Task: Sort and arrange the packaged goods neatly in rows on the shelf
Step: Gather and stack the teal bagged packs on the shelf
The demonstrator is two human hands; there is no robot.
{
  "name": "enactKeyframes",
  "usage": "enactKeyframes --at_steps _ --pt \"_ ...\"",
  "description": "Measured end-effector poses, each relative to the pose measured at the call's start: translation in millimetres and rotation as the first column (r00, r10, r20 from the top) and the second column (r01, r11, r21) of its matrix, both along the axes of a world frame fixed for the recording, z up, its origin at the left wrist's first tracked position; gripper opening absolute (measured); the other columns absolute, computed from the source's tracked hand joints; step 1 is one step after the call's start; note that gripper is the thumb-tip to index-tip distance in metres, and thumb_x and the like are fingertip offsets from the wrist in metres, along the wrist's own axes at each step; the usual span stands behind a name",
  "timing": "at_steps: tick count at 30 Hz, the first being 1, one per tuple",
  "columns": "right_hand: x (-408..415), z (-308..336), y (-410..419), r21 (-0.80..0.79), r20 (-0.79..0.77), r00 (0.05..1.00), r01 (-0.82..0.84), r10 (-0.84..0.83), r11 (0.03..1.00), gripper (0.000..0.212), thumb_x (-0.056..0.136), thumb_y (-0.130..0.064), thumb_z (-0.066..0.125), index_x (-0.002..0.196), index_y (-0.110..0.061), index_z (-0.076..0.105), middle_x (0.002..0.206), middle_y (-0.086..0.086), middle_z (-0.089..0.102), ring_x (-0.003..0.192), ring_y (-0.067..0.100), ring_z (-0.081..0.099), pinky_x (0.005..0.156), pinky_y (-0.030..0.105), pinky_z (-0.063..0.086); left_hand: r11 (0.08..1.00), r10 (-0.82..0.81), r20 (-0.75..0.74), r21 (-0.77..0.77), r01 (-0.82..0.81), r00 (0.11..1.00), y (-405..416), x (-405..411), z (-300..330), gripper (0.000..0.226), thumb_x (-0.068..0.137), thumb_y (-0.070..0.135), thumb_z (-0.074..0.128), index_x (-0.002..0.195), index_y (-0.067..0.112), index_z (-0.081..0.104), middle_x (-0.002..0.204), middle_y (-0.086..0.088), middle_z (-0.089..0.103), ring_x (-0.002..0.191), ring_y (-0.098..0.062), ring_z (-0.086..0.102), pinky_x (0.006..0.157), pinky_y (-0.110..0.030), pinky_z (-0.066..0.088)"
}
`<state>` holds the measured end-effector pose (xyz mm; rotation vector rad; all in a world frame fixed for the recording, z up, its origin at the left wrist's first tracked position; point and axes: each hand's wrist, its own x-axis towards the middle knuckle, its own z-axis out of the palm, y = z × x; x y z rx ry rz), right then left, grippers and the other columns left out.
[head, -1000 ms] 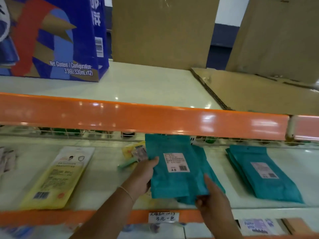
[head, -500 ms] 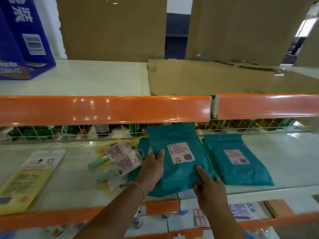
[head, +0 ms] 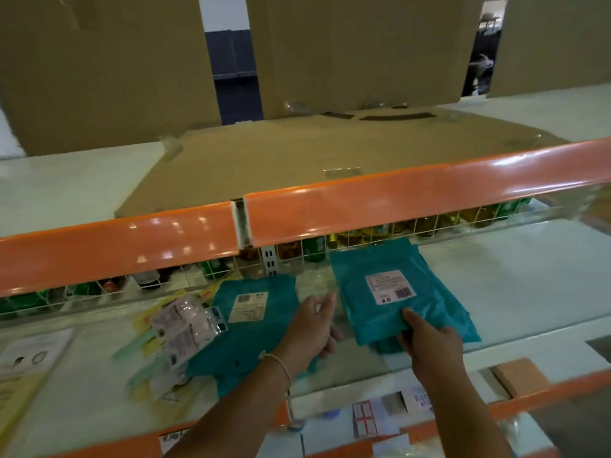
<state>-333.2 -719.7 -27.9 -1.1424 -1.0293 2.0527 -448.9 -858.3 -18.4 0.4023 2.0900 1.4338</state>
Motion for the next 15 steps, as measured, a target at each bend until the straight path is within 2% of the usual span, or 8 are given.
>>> enactKeyframes --at_steps 4,6,10,13,15 --pt "1 -10 37 0.008 0.09 0.996 -0.02 0.019 1.0 0.016 0.087 -0.013 0.069 0.093 -0.011 0.054 0.108 0.015 0.061 0.1 0.031 0.064 0.087 0.044 0.056 1.0 -0.018 0.029 -0.012 0.018 0.999 12 2 1 0.034 0.099 0.049 0.037 0.121 0.024 0.045 0.073 -0.01 0.065 0.049 -0.014 0.053 0.044 -0.024 0.043" --pt "1 -15 46 0.047 0.158 0.986 -0.061 0.053 0.997 0.017 0.086 -0.016 0.071 0.091 -0.01 0.055 0.105 0.017 0.063 0.093 0.031 0.066 0.085 0.044 0.057 0.999 -0.029 0.035 -0.016 0.029 0.999 15 4 0 0.031 0.099 0.049 0.038 0.119 0.025 0.045 0.072 -0.008 0.065 0.049 -0.015 0.053 0.044 -0.024 0.043" --pt "7 -18 49 0.227 0.388 0.917 -0.19 0.09 0.955 0.028 0.087 -0.03 0.07 0.084 -0.005 0.056 0.083 0.02 0.067 0.069 0.03 0.068 0.071 0.045 0.06 0.997 -0.068 0.036 -0.043 0.069 0.997 16 7 -7 0.024 0.1 0.048 0.038 0.114 0.03 0.044 0.074 -0.01 0.066 0.049 -0.015 0.053 0.045 -0.026 0.044" --pt "14 -22 51 0.382 0.497 0.866 -0.276 0.056 0.882 0.035 0.088 -0.037 0.067 0.079 -0.004 0.06 0.071 0.016 0.068 0.065 0.03 0.067 0.069 0.048 0.059 0.995 -0.072 0.05 -0.061 0.075 0.996 14 11 -13 0.026 0.101 0.046 0.037 0.118 0.028 0.043 0.078 -0.013 0.066 0.049 -0.014 0.053 0.044 -0.025 0.044" --pt "17 -25 52 0.437 0.551 0.833 -0.327 0.038 0.838 0.038 0.089 -0.04 0.065 0.076 -0.004 0.061 0.067 0.014 0.068 0.064 0.03 0.067 0.065 0.044 0.058 0.994 -0.079 0.045 -0.073 0.082 0.996 13 13 -15 0.026 0.101 0.046 0.037 0.119 0.028 0.043 0.079 -0.013 0.065 0.049 -0.014 0.053 0.044 -0.025 0.044"
